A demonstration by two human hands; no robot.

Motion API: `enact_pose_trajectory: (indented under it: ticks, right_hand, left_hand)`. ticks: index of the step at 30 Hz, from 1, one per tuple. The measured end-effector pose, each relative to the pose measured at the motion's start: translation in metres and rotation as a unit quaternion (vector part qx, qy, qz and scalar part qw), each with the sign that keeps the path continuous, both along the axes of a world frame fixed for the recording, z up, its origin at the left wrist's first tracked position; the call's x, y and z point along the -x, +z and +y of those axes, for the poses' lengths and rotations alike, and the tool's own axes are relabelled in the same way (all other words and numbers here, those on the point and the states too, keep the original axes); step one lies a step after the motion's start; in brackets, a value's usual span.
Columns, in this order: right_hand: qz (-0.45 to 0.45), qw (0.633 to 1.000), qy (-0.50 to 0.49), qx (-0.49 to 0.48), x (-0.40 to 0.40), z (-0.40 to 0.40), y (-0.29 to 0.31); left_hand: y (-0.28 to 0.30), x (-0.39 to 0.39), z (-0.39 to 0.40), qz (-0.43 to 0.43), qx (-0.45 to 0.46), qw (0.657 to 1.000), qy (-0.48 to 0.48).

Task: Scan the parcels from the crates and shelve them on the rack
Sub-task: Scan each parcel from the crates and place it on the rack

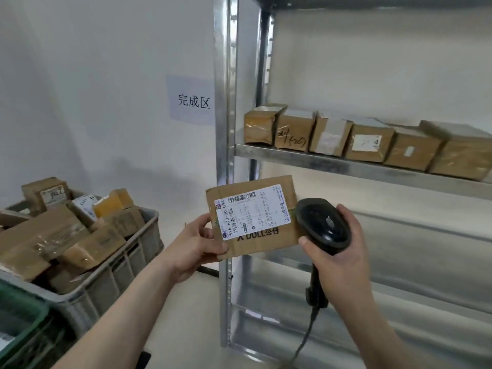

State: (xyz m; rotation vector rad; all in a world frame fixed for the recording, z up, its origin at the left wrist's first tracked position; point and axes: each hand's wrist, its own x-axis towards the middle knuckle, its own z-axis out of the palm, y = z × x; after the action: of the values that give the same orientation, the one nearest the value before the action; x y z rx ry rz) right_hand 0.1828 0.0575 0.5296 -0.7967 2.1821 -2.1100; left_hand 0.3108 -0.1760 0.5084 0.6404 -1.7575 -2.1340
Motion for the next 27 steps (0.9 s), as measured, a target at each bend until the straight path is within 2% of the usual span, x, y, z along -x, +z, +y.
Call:
enact_pose_trajectory:
  ticks: [9, 19, 27]
  right_hand:
    - [-0.003, 0.997, -0.082, -0.002, 0.062, 0.098, -0.005]
    - [0.011, 0.980, -0.198, -0.028, 0.065, 0.150, -0.009]
    - [-0.015, 0.968, -0.249, 0.005, 0.060, 0.181, -0.014]
  left_hand:
    - [-0.008, 0.093, 0.079, 0.004, -0.003, 0.996, -0.083]
    - [-0.010, 0.150, 0.118, 0.012, 0.006, 0.984, -0.180]
    - [-0.018, 0.177, 0.149, 0.000, 0.006, 0.974, -0.227]
